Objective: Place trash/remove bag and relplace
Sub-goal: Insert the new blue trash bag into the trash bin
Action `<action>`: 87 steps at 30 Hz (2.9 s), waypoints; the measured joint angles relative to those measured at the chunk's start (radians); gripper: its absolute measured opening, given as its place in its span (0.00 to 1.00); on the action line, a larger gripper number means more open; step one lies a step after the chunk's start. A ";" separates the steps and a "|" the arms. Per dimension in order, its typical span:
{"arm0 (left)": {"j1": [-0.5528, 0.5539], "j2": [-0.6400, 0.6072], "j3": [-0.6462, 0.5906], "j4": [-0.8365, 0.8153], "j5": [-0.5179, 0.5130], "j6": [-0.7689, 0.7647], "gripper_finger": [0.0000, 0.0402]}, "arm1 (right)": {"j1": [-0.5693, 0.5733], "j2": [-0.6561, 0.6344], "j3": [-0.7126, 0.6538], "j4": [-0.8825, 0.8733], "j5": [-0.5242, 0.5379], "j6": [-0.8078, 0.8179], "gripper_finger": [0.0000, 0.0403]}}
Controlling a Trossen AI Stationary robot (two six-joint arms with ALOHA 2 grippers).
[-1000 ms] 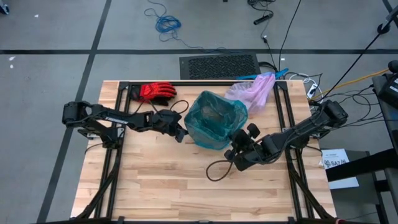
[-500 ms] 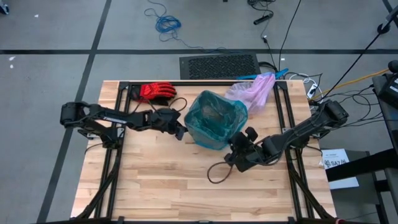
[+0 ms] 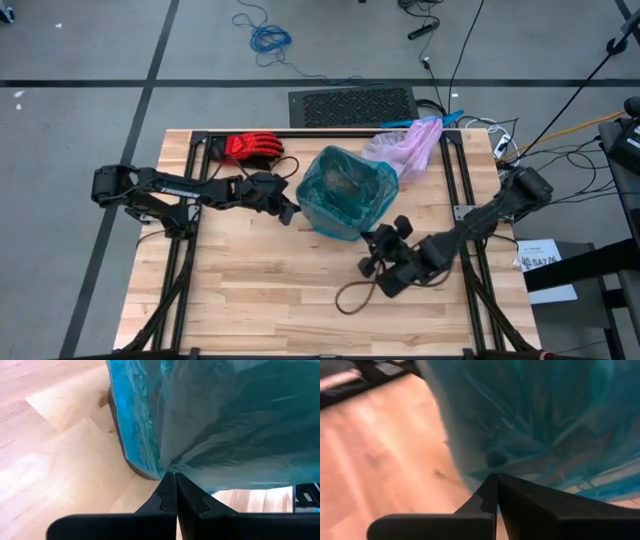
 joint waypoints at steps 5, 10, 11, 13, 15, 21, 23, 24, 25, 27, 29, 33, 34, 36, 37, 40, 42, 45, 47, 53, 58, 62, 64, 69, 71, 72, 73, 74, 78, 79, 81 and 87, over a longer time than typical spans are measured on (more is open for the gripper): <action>0.000 -0.007 0.000 -0.008 0.030 0.000 0.00 | -0.072 0.074 0.000 0.004 -0.022 0.001 0.00; 0.025 -0.095 -0.001 -0.151 0.036 0.026 0.00 | -0.108 0.155 -0.004 0.006 -0.131 0.017 0.00; 0.033 -0.124 -0.001 -0.179 0.035 0.035 0.00 | -0.112 0.170 -0.004 0.007 -0.141 0.028 0.00; 0.053 -0.187 -0.001 -0.244 0.030 0.056 0.00 | -0.112 0.197 -0.004 0.006 -0.164 0.049 0.00; 0.074 -0.253 -0.001 -0.309 0.020 0.061 0.00 | -0.112 0.217 -0.004 0.009 -0.186 0.061 0.00; 0.136 -0.399 -0.001 -0.358 -0.004 0.054 0.00 | -0.072 0.183 -0.005 0.003 -0.263 0.081 0.00; 0.162 -0.423 0.001 -0.350 0.000 0.052 0.00 | -0.043 0.120 -0.002 -0.019 -0.269 0.107 0.00; 0.175 -0.430 0.002 -0.355 0.010 0.052 0.00 | -0.029 0.085 0.004 -0.045 -0.269 0.126 0.00; 0.187 -0.433 0.005 -0.357 0.020 0.053 0.00 | -0.015 0.044 0.016 -0.074 -0.270 0.141 0.00; 0.209 -0.437 0.009 -0.355 0.037 0.056 0.00 | 0.002 -0.047 0.057 -0.133 -0.268 0.144 0.00; 0.225 -0.438 0.009 -0.356 0.044 0.066 0.00 | 0.008 -0.138 0.117 -0.162 -0.265 0.056 0.00; 0.256 -0.438 0.009 -0.357 0.056 0.101 0.00 | -0.111 -0.245 0.298 -0.163 -0.298 -0.359 0.00; 0.263 -0.438 0.009 -0.357 0.060 0.106 0.00 | -0.169 -0.250 0.351 -0.184 -0.344 -0.463 0.00; 0.275 -0.438 0.009 -0.357 0.064 0.107 0.00 | -0.313 -0.233 0.450 -0.253 -0.486 -0.657 0.00; 0.278 -0.437 0.009 -0.356 0.067 0.107 0.00 | -0.383 -0.215 0.494 -0.277 -0.563 -0.755 0.00; 0.283 -0.438 0.009 -0.356 0.069 0.107 0.00 | -0.551 -0.133 0.615 -0.335 -0.721 -1.061 0.00; 0.283 -0.438 0.009 -0.356 0.069 0.107 0.00 | -0.626 -0.067 0.702 -0.365 -0.798 -1.234 0.00; 0.283 -0.438 0.009 -0.356 0.069 0.107 0.00 | -0.699 0.045 0.818 -0.458 -0.896 -1.363 0.00; 0.283 -0.437 0.009 -0.356 0.069 0.106 0.00 | -0.721 0.124 0.875 -0.525 -0.931 -1.414 0.00; 0.283 -0.437 0.009 -0.357 0.047 0.106 0.00 | -0.709 0.287 0.930 -0.633 -0.942 -1.494 0.00; 0.283 -0.437 0.009 -0.359 0.035 0.107 0.00 | -0.705 0.343 0.930 -0.644 -0.908 -1.507 0.00; 0.283 -0.437 0.009 -0.361 0.028 0.110 0.00 | -0.705 0.372 0.916 -0.637 -0.884 -1.515 0.00; 0.283 -0.437 0.009 -0.363 0.027 0.111 0.00 | -0.704 0.374 0.886 -0.628 -0.883 -1.502 0.00; 0.283 -0.437 0.009 -0.364 0.024 0.124 0.00 | -0.698 0.374 0.794 -0.593 -0.843 -1.507 0.00; 0.283 -0.437 0.009 -0.365 0.024 0.133 0.00 | -0.699 0.374 0.759 -0.562 -0.837 -1.517 0.00; 0.283 -0.437 0.009 -0.365 0.024 0.134 0.00 | -0.699 0.373 0.740 -0.546 -0.834 -1.517 0.00; 0.283 -0.437 0.009 -0.366 0.024 0.134 0.00 | -0.699 0.373 0.721 -0.530 -0.835 -1.516 0.00; 0.283 -0.437 0.009 -0.366 0.024 0.134 0.00 | -0.699 0.373 0.703 -0.514 -0.835 -1.515 0.00; 0.283 -0.437 0.009 -0.368 0.021 0.134 0.00 | -0.699 0.373 0.640 -0.442 -0.836 -1.517 0.00; 0.283 -0.437 0.009 -0.368 0.021 0.134 0.00 | -0.699 0.373 0.627 -0.429 -0.837 -1.517 0.00; 0.283 -0.437 0.009 -0.368 0.020 0.134 0.00 | -0.699 0.373 0.603 -0.401 -0.837 -1.514 0.00; 0.283 -0.437 0.009 -0.369 0.020 0.134 0.00 | -0.699 0.373 0.548 -0.351 -0.869 -1.492 0.00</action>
